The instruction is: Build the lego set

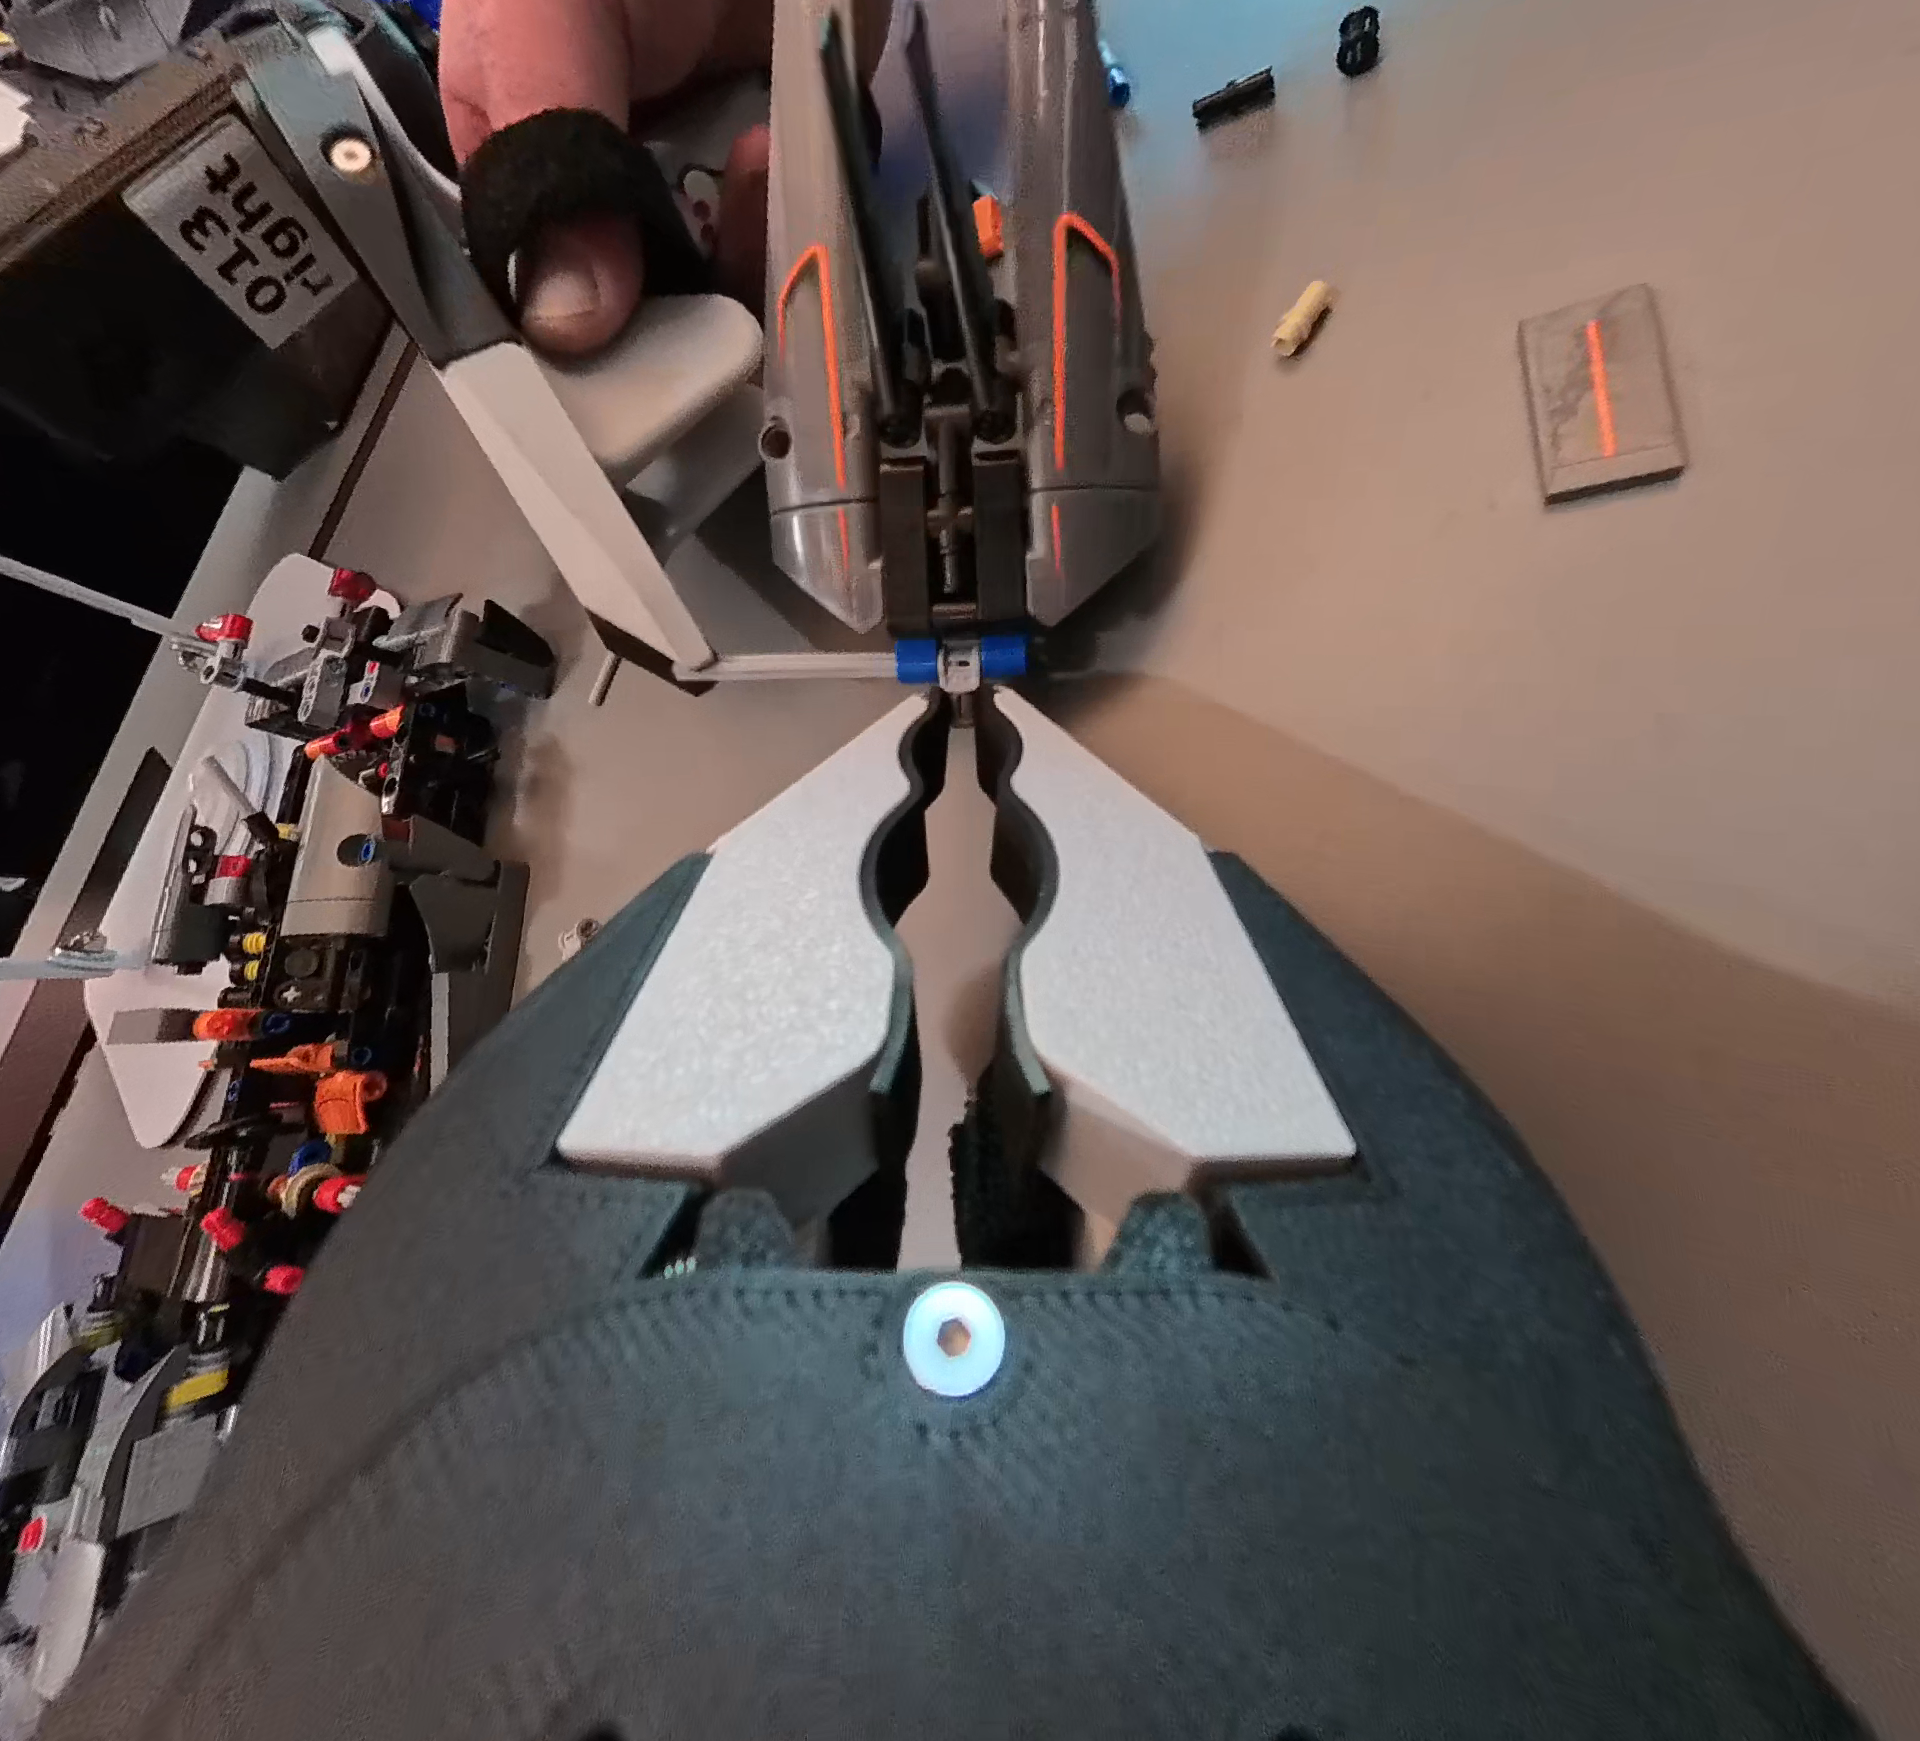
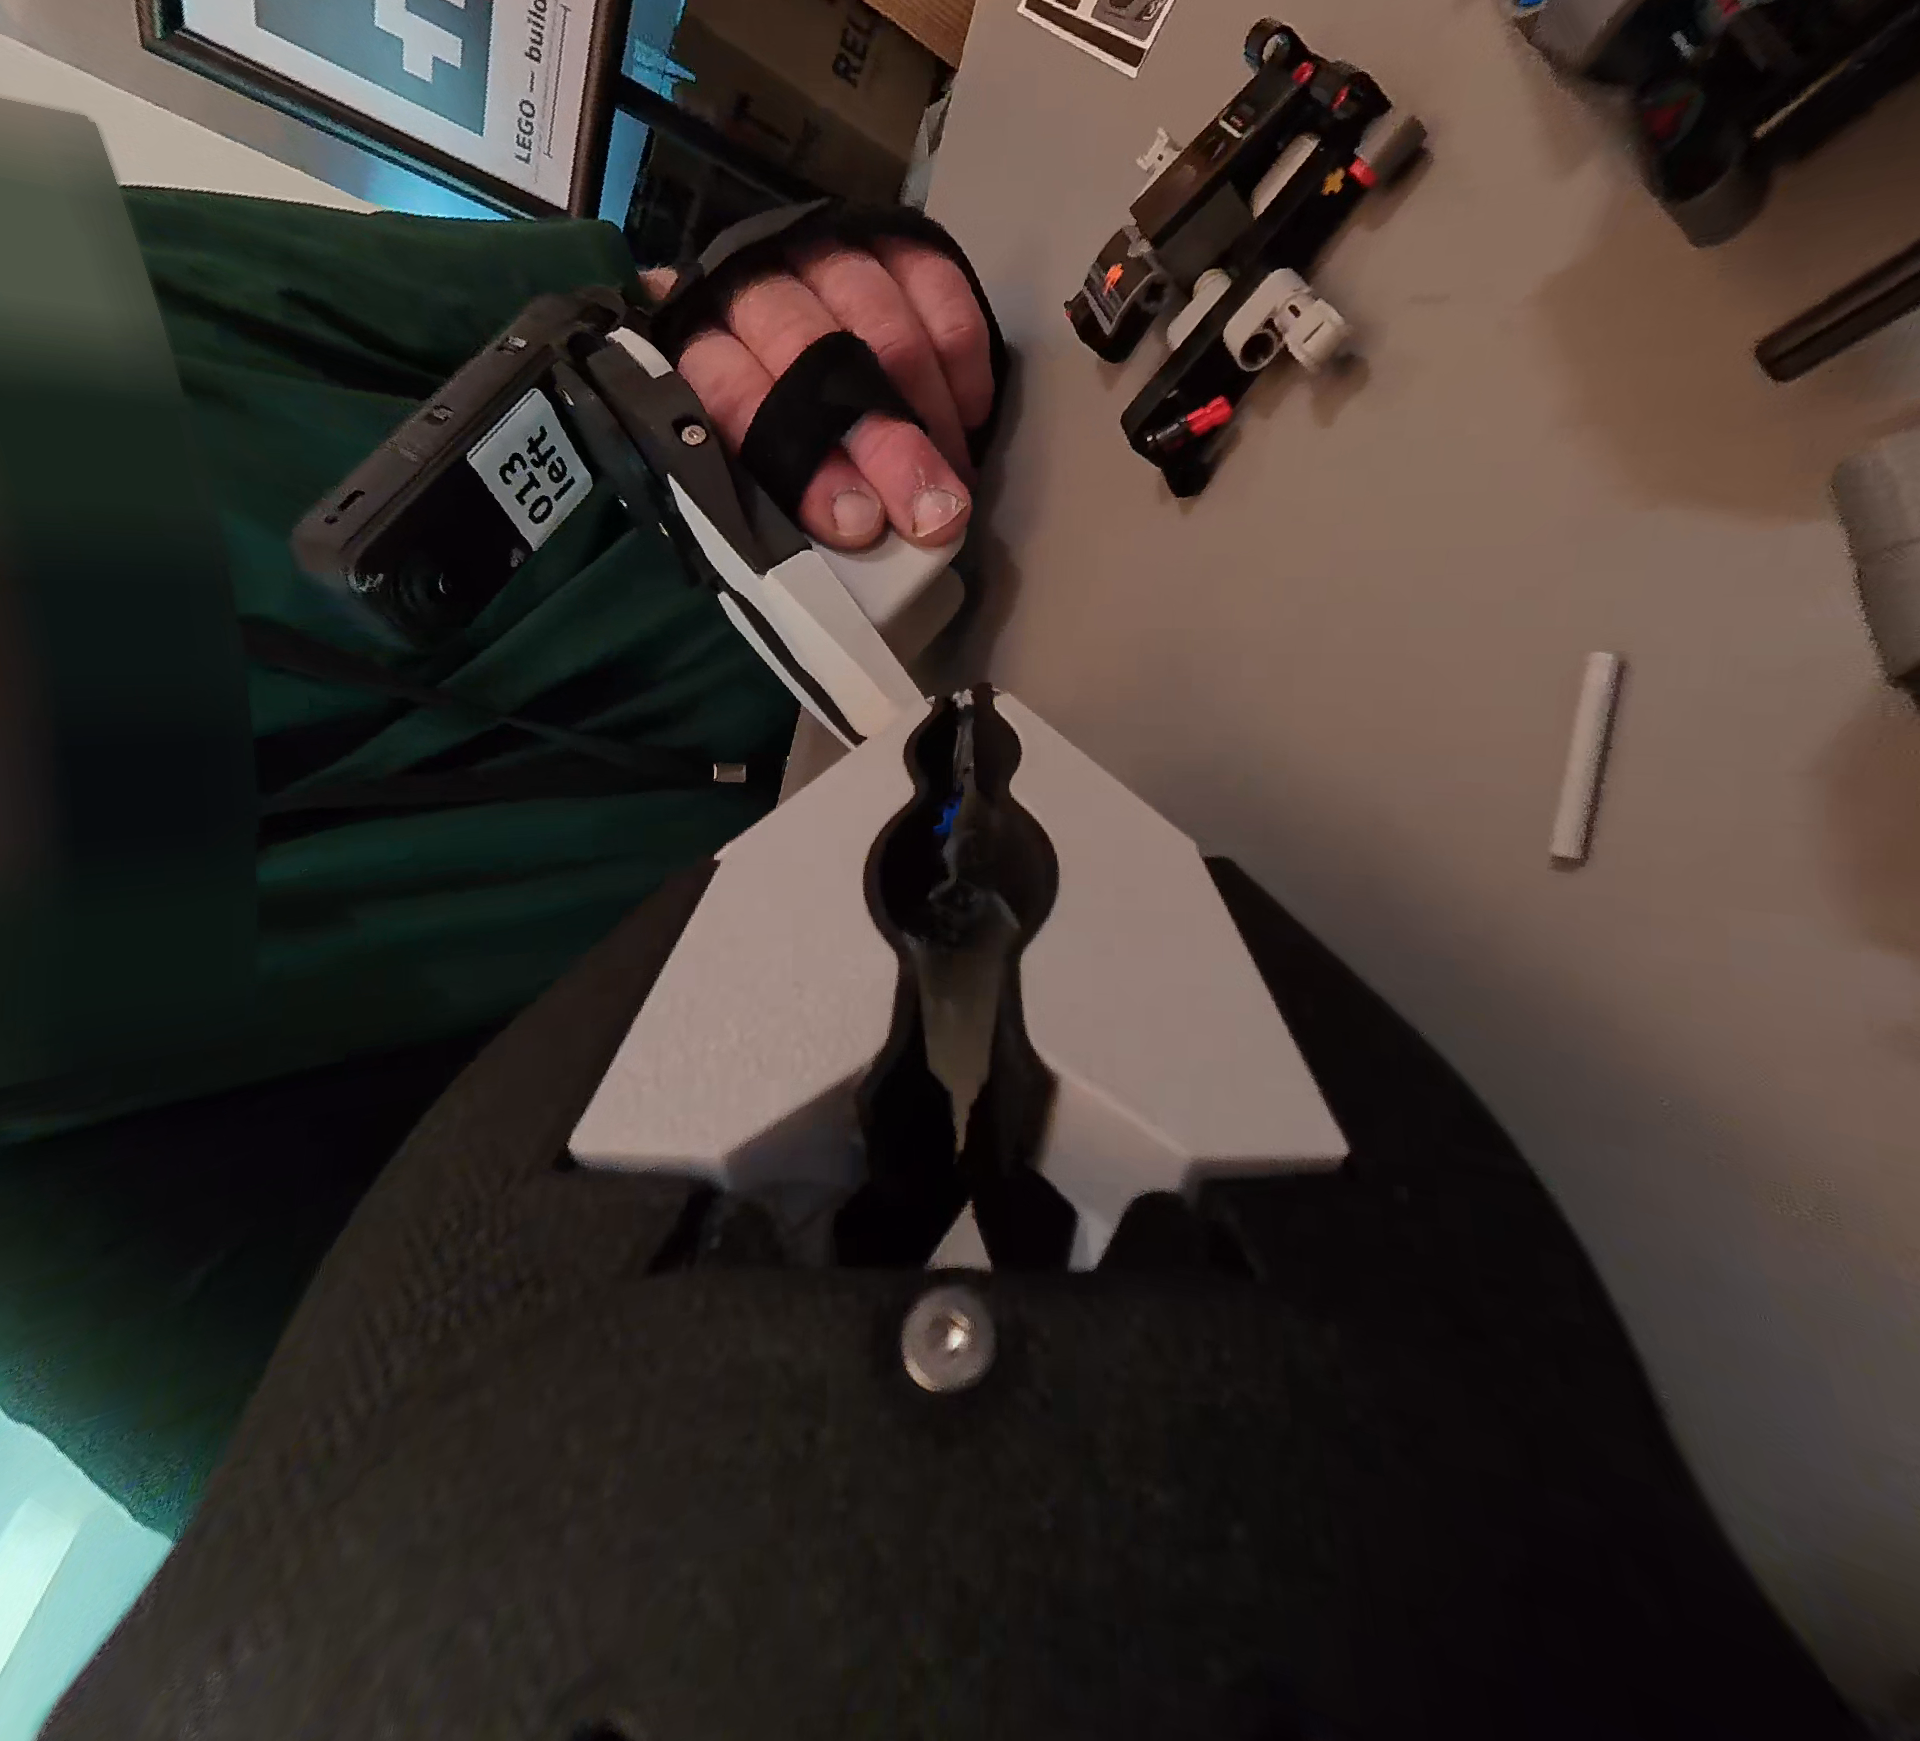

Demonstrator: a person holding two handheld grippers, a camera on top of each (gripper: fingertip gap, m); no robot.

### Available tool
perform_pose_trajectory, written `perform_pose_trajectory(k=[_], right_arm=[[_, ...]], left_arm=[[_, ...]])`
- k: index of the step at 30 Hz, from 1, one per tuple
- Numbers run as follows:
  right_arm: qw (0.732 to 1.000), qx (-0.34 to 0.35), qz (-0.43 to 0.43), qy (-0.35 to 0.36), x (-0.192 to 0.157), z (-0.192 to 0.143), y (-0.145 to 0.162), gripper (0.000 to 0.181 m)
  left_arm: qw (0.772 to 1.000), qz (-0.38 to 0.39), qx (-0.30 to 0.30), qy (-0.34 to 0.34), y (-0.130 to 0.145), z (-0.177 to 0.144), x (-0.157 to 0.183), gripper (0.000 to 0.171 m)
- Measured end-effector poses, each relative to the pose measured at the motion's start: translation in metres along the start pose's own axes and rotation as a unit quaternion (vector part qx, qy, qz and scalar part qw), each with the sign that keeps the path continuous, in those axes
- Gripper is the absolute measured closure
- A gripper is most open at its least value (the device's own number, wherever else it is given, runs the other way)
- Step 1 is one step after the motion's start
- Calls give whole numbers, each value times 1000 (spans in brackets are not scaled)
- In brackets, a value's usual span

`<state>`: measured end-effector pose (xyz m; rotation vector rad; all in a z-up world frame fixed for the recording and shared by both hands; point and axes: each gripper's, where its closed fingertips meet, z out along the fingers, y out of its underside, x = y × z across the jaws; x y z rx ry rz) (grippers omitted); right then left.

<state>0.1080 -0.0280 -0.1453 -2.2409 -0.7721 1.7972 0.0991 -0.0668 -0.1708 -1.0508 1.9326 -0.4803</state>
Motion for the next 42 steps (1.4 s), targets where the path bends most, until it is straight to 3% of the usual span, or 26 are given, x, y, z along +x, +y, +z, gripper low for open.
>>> perform_pose_trajectory(k=[23, 36, 42], right_arm=[[998, 36, -4, 52, 7, -3, 3, 179], [997, 52, 11, 49, 5, -5, 0, 179], [996, 70, 18, 46, 4, -9, 0, 180]], left_arm=[[1000, 14, -20, -7, 4, 5, 0, 168], [1000, -14, 12, -3, -2, -1, -6, 167], [999, -24, 4, 21, 1, -1, 0, 152]])
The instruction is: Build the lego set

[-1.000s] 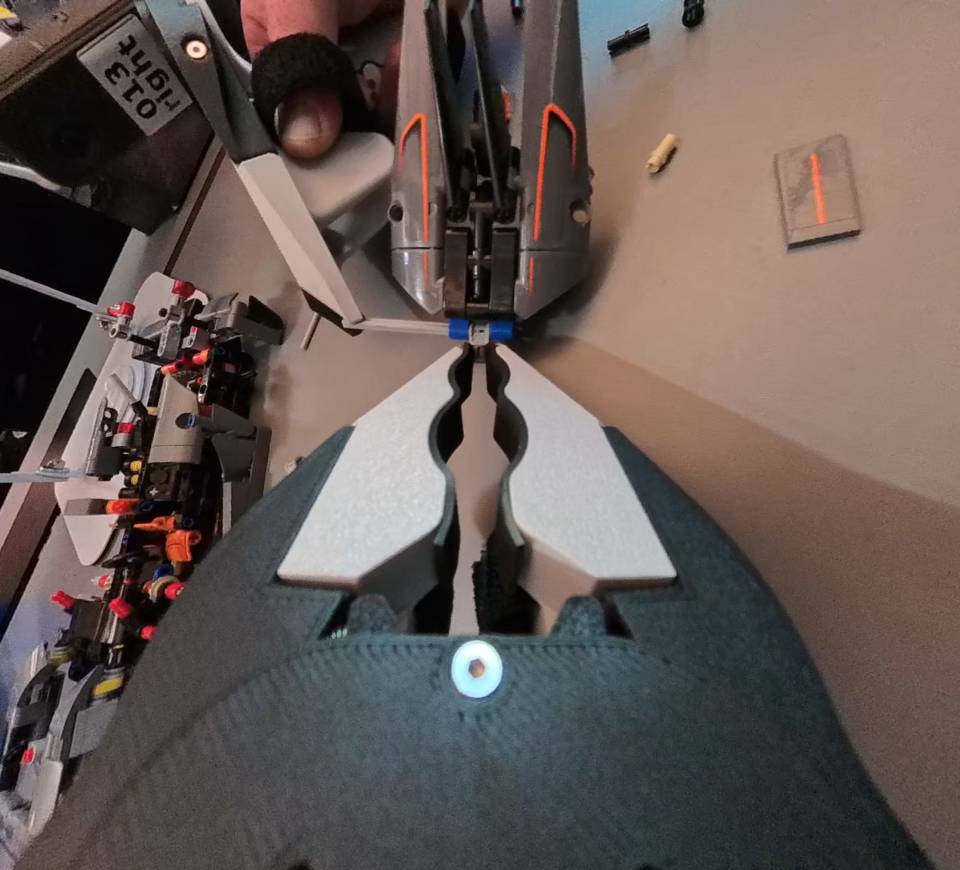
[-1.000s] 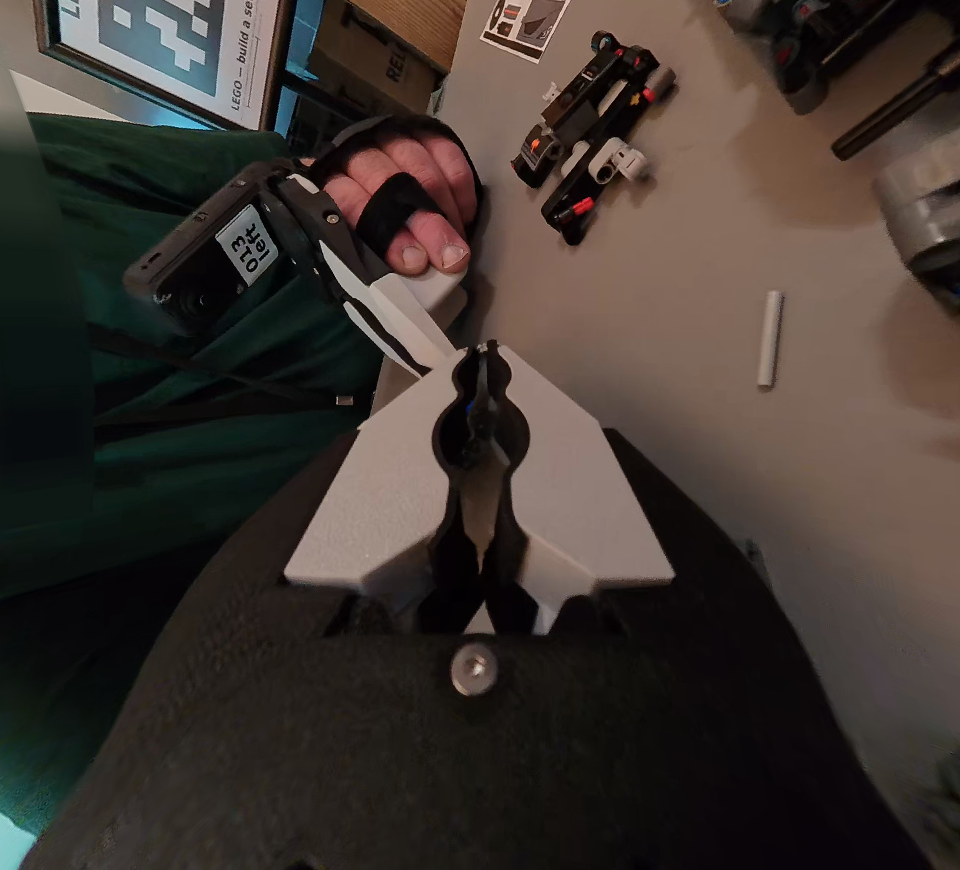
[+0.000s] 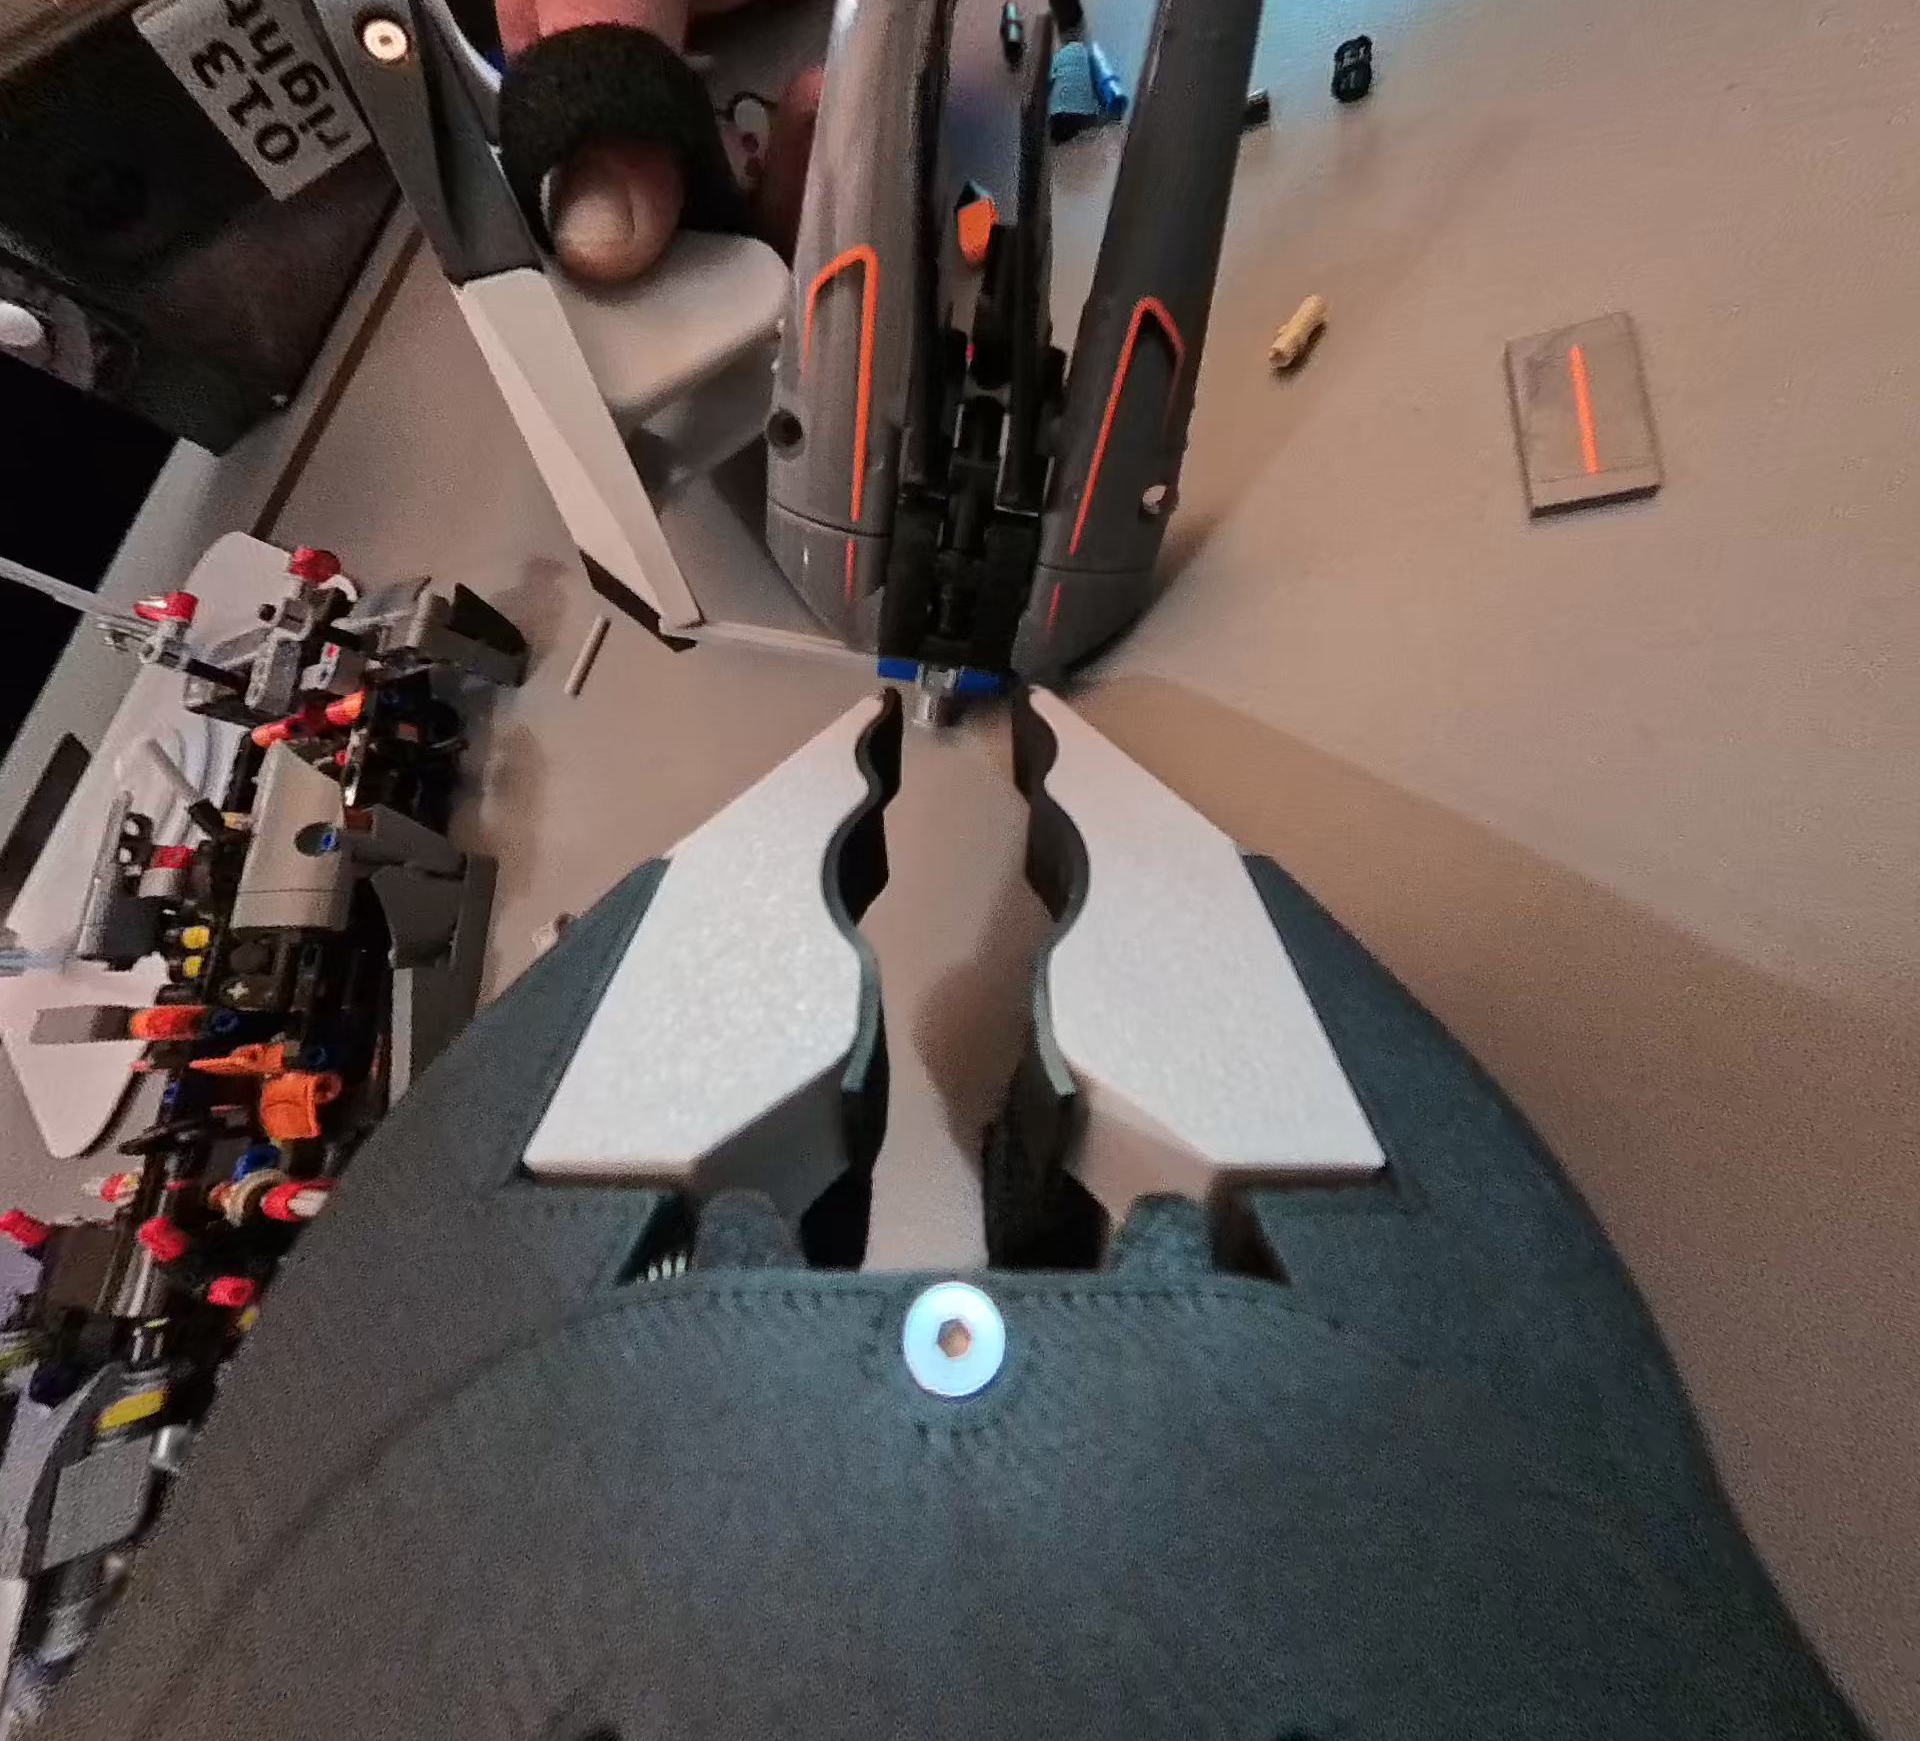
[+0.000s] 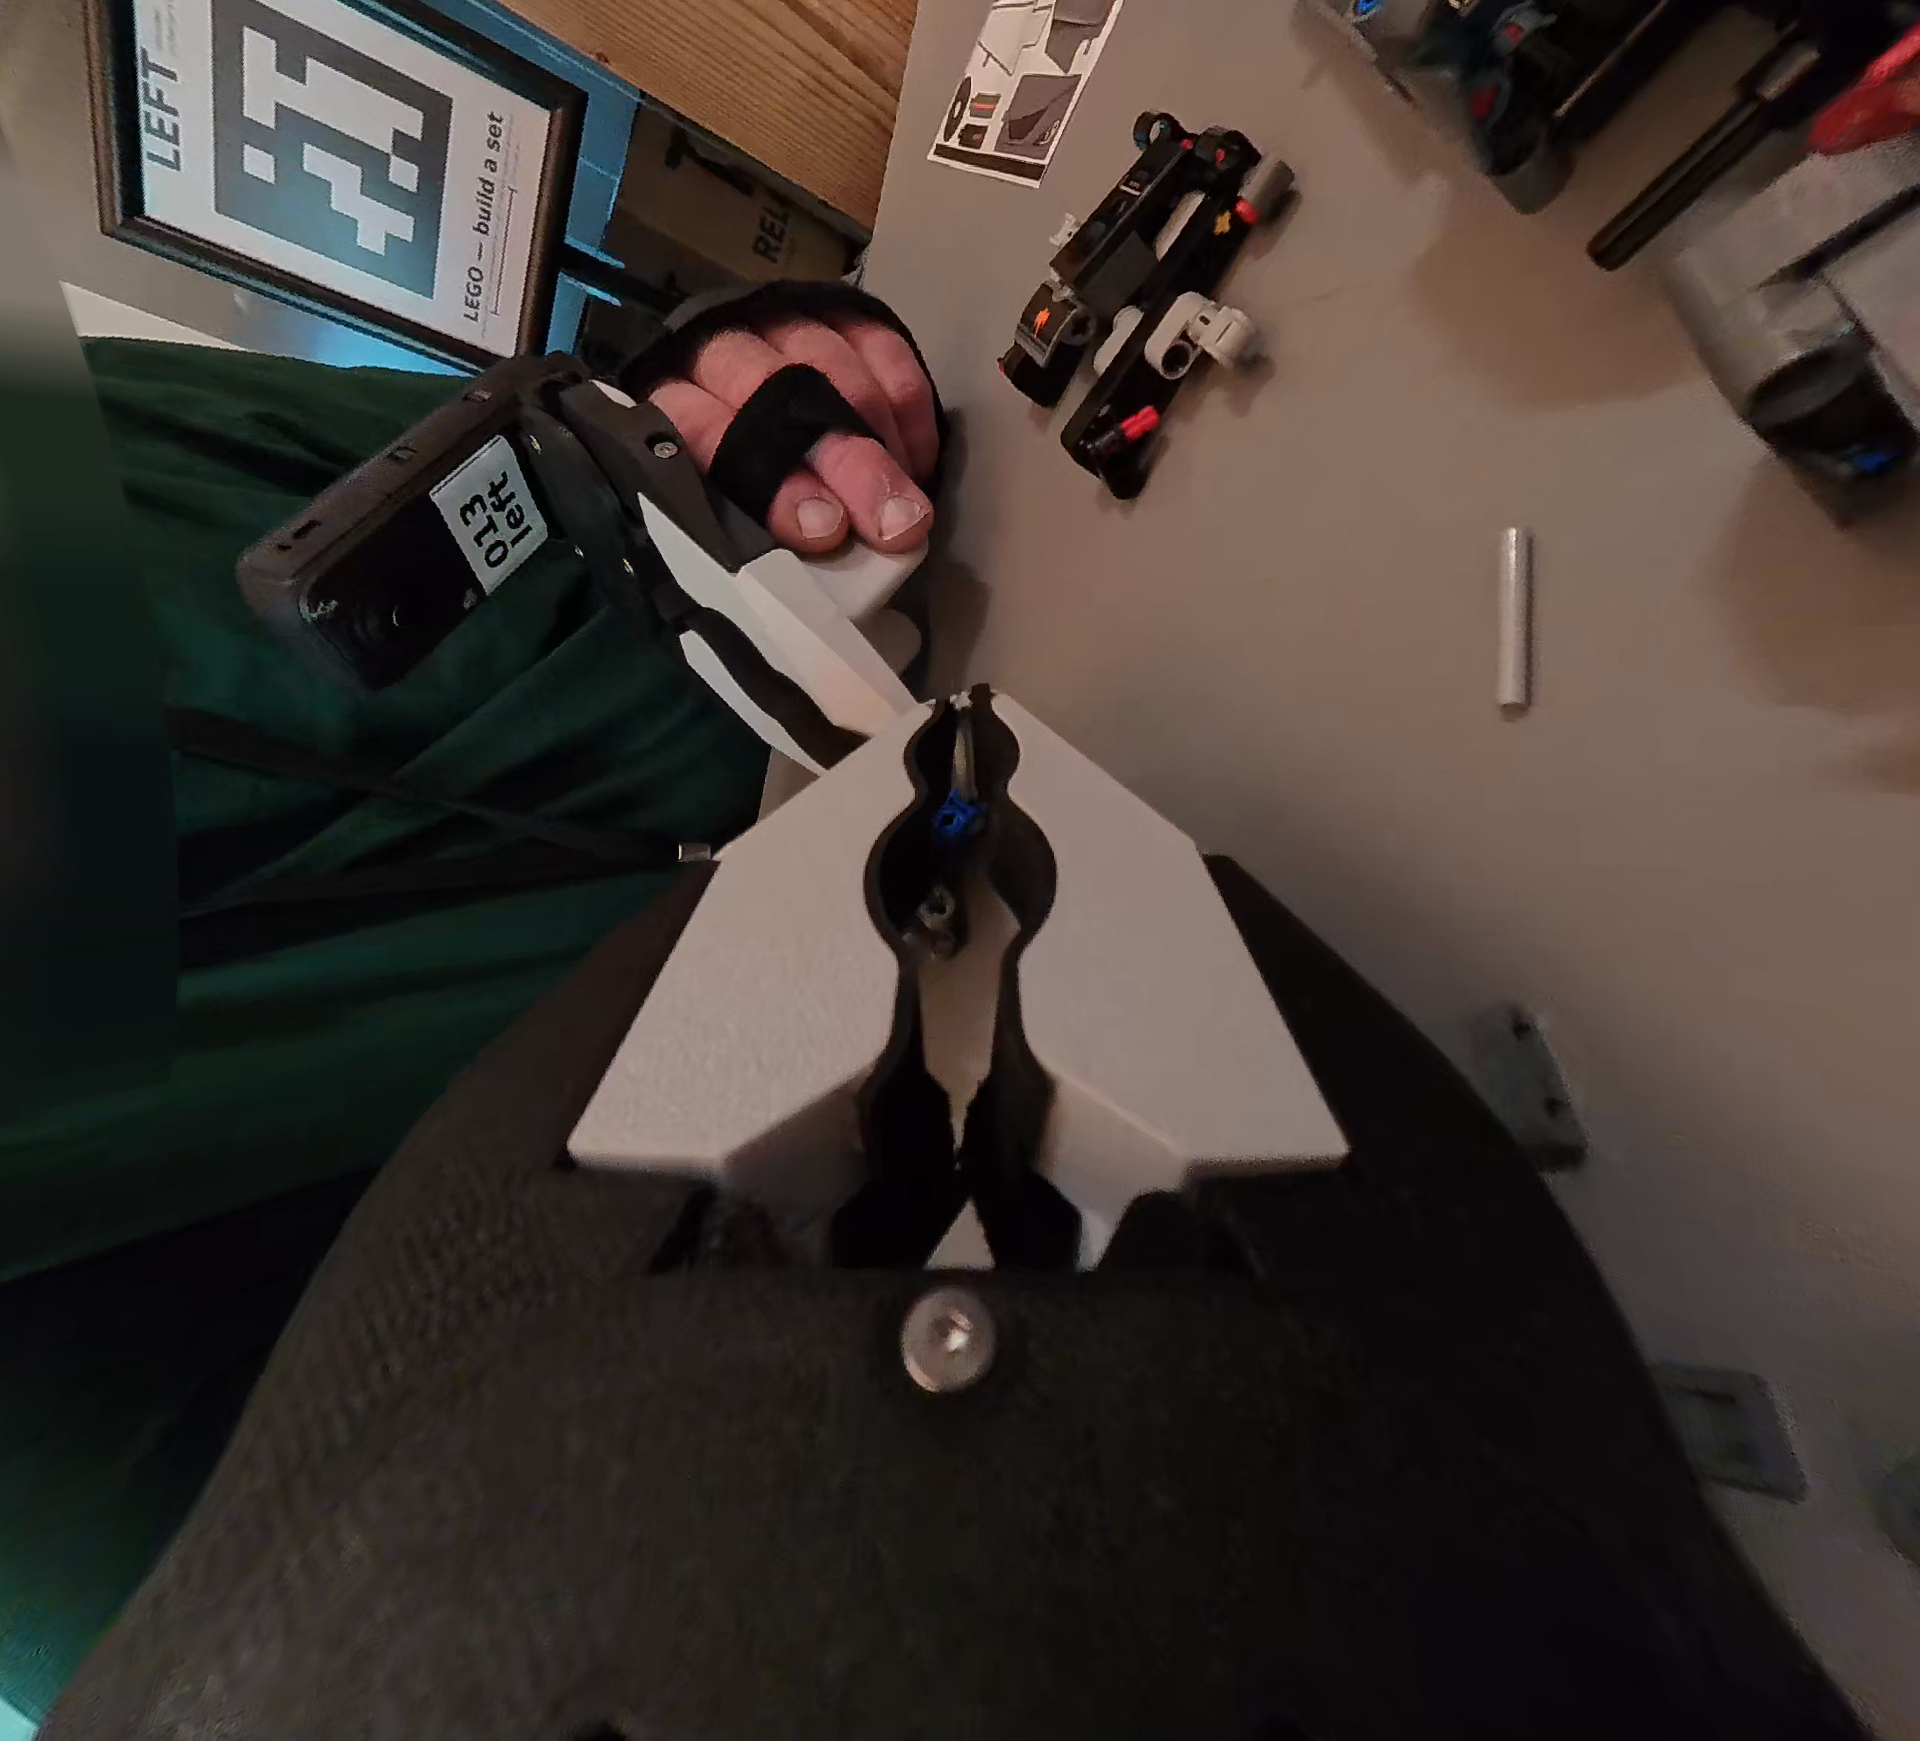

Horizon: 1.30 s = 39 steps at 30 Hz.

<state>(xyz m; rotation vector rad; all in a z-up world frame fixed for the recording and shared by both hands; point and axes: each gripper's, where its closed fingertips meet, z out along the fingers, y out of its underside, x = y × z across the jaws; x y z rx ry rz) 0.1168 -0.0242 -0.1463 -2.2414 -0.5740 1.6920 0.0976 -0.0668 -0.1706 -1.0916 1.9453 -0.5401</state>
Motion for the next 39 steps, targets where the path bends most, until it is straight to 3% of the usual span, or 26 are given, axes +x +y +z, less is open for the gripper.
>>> perform_pose_trajectory(k=[4, 9, 14, 23, 33, 39], right_arm=[[1000, 12, 5, 3, 0, -3, 0, 180], [1000, 23, 15, 14, 2, -5, 2, 180], [999, 38, 29, 15, 3, -9, 2, 180], [997, 18, 70, 20, 8, -9, 8, 179], [991, -52, 122, 30, 4, -5, 12, 179], [989, -51, 135, 24, 1, -6, 11, 179]], left_arm=[[999, -35, -3, 19, 1, -1, 0, 135], [998, -46, 25, 27, -13, -10, 8, 135], [998, -3, 58, 12, -44, -10, 22, 139], [999, 45, 18, 2, -51, 9, 23, 140], [996, 71, -46, 24, -62, 29, 24, 138], [999, 14, 20, 31, -61, 7, 21, 122]])
